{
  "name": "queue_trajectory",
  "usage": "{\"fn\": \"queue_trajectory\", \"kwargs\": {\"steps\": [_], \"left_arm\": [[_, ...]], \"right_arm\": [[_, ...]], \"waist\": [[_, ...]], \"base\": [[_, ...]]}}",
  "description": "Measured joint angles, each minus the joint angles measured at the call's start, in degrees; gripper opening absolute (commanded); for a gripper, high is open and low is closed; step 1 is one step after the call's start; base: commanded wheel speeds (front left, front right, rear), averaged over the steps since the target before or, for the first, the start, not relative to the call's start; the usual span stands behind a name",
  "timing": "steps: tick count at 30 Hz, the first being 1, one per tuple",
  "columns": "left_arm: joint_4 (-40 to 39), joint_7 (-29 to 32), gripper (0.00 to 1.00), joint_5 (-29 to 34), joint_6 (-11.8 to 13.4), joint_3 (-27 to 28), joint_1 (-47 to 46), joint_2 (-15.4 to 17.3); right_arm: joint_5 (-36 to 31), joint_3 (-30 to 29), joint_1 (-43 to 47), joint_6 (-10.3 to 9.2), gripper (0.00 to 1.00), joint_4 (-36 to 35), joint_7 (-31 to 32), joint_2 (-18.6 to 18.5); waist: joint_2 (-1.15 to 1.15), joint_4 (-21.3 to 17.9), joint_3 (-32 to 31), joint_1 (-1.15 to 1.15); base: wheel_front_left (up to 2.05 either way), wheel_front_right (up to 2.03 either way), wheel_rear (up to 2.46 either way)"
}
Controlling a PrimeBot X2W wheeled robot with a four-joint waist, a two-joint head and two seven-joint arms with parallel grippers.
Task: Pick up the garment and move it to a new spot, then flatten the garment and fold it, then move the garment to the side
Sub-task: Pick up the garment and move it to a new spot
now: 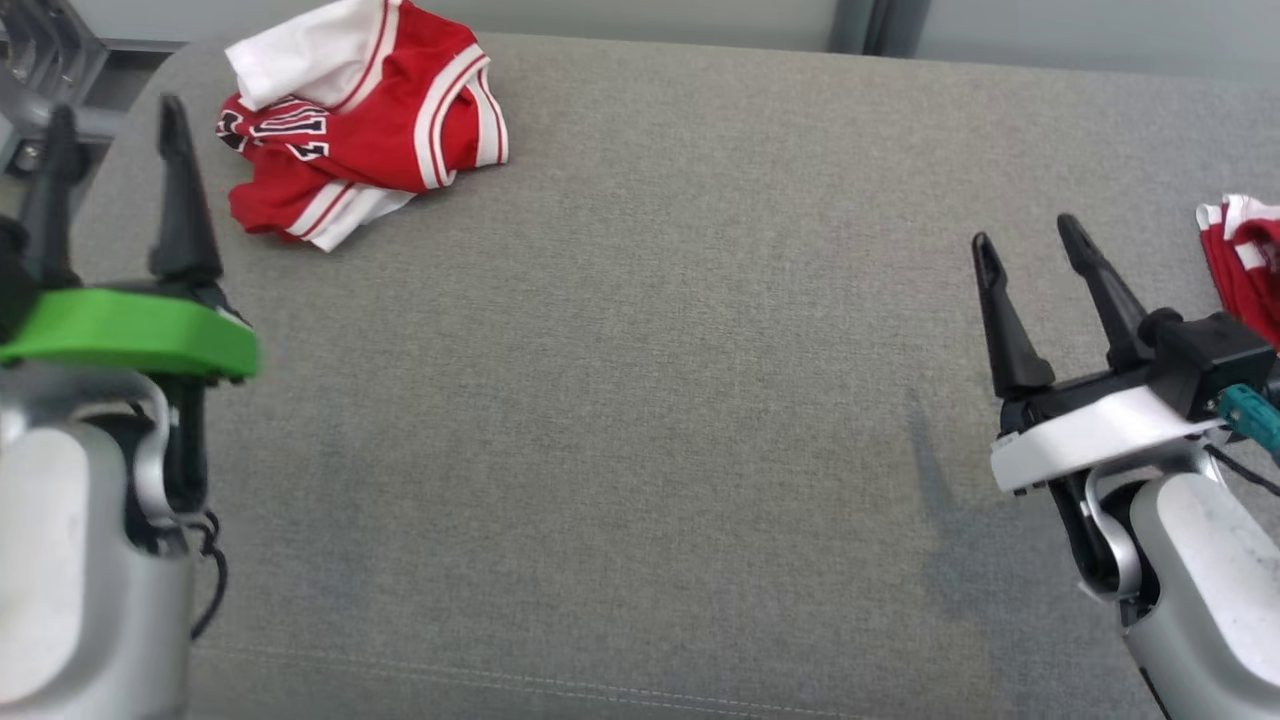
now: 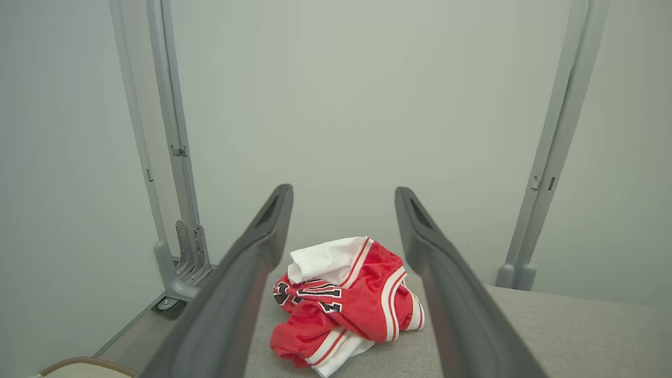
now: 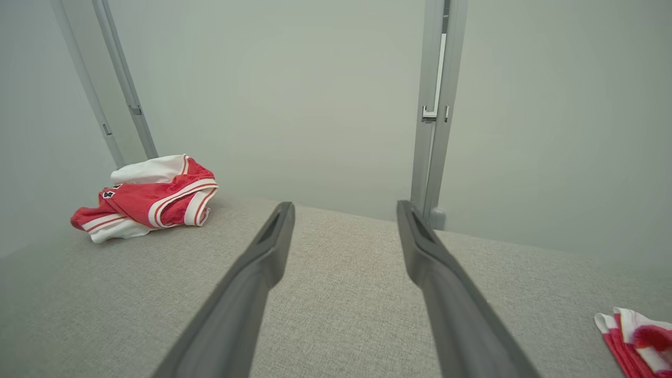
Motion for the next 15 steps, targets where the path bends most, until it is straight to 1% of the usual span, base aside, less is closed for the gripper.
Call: {"fn": "queue_trajectory", "kwargs": {"steps": [3,6,7,12,15], "left_arm": [[1.6,3.6,1.00,-1.9,0.0,2.6,-5.5,1.0],[4.2,7.9,1.00,-6.2,0.0,4.8,-9.0,1.1],[5.9,10.2,1.00,-6.6,0.0,5.9,-10.8,2.4],[9.6,15.6,1.00,-6.6,0.0,9.7,-15.1,8.4],[11.3,17.6,1.00,-7.1,0.0,12.2,-17.1,10.3]], "right_arm": [[-0.9,-0.5,-2.1,0.00,1.00,-1.7,0.2,-0.8],[-1.4,-1.1,-4.1,0.00,1.00,-3.6,0.6,-1.2],[-1.6,-1.3,-4.9,-0.01,1.00,-4.8,0.8,-1.4],[-2.8,-1.4,-5.9,-0.01,1.00,-7.9,1.9,-2.1],[-3.4,-1.4,-6.6,-0.02,1.00,-10.2,2.4,-3.2]], "waist": [[0.00,-1.4,1.8,0.00],[0.00,-3.0,3.7,0.00],[0.00,-4.2,5.0,0.00],[0.00,-7.3,8.4,0.00],[0.00,-9.0,10.6,0.00]], "base": [[0.00,0.00,0.00],[0.00,0.00,0.00],[0.00,0.00,0.00],[0.00,0.00,0.00],[0.00,0.00,0.00]]}}
